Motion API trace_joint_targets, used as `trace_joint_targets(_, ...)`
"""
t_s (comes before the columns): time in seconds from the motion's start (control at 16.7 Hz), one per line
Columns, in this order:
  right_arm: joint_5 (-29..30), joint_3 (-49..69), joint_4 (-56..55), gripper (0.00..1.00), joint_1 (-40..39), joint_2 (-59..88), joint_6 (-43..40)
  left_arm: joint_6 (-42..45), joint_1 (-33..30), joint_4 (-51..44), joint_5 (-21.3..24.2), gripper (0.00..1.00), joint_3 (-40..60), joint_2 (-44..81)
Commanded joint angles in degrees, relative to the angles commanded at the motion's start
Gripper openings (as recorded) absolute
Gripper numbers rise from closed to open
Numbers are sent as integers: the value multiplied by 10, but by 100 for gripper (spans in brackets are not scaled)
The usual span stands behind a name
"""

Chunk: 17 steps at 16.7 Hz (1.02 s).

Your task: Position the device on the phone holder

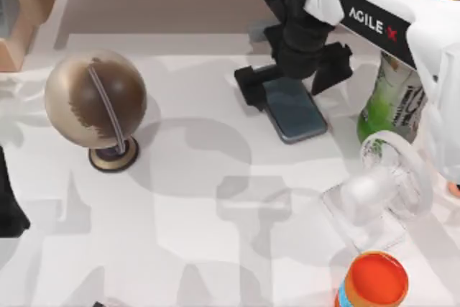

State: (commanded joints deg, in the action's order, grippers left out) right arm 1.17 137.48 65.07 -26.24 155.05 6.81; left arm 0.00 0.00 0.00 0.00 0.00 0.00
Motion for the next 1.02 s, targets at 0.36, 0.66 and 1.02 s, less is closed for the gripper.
trace_joint_targets(0.36, 0, 0, 0, 77, 0, 0, 0, 0, 0, 0, 0, 100, 0, 0)
trace_joint_targets(0.66, 0, 0, 0, 40, 0, 0, 0, 0, 0, 0, 0, 100, 0, 0)
trace_joint_targets(1.02, 0, 0, 0, 0, 0, 0, 0, 0, 0, 0, 0, 100, 0, 0)
